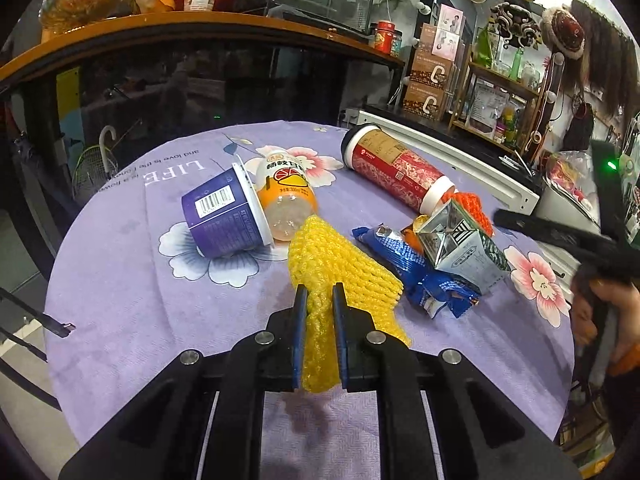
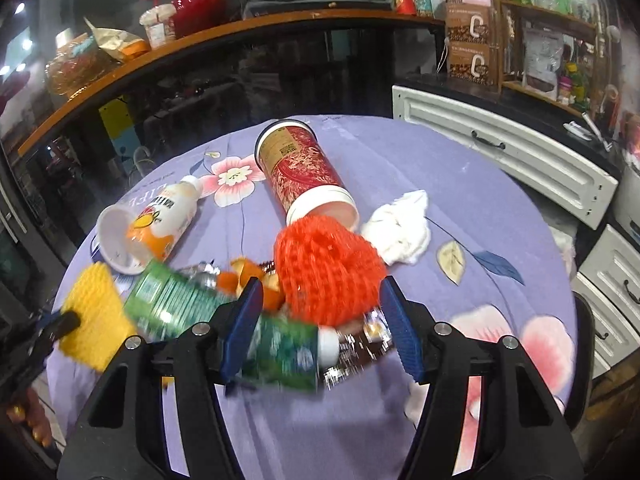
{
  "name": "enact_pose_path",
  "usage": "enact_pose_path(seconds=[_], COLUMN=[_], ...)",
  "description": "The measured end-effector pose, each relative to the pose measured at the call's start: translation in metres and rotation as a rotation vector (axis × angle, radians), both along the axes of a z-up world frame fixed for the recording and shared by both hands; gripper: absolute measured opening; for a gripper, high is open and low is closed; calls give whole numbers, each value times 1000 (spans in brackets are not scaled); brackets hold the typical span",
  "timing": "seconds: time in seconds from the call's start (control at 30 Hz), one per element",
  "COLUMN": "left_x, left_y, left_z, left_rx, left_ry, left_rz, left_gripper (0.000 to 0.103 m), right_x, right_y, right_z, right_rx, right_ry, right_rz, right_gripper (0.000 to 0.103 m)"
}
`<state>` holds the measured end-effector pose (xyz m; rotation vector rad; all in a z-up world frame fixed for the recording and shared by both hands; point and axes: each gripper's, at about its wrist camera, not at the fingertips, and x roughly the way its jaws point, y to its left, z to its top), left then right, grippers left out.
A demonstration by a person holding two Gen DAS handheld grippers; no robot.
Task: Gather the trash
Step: 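Grasp the orange foam fruit net with the right tool while the left holds the yellow net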
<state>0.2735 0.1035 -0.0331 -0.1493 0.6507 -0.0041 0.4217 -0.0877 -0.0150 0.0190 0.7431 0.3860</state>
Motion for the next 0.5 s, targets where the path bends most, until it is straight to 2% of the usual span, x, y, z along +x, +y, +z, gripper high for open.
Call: enact_pose_path(seconds=[0.17, 0.23, 0.3, 0.37, 0.47, 0.5], left_x=[-3, -3, -4, -5, -5, -6], left_y=[1, 0, -1, -1, -3, -4], left_z=[1, 2, 2, 1, 1, 2], left_rx=[-4, -6, -6, -9, -6, -5], left_ry=[-10, -14, -15, -16, -17, -19], left_rz=[-4, -6, -8, -11, -17, -19], left_gripper=[13, 13, 13, 13, 13, 13], right_x=[25, 32, 39, 40, 36, 32], right_y=[17, 18, 15, 12, 11, 11], right_z=[-13, -21, -25, -27, -27, -26], right_rx=[-64, -89, -85, -93, -102, -106], right_ry=[38, 51, 71, 81, 67, 48], right_rz=[5, -5, -27, -34, -24, -23], right_gripper=[61, 57, 48, 33, 19, 18])
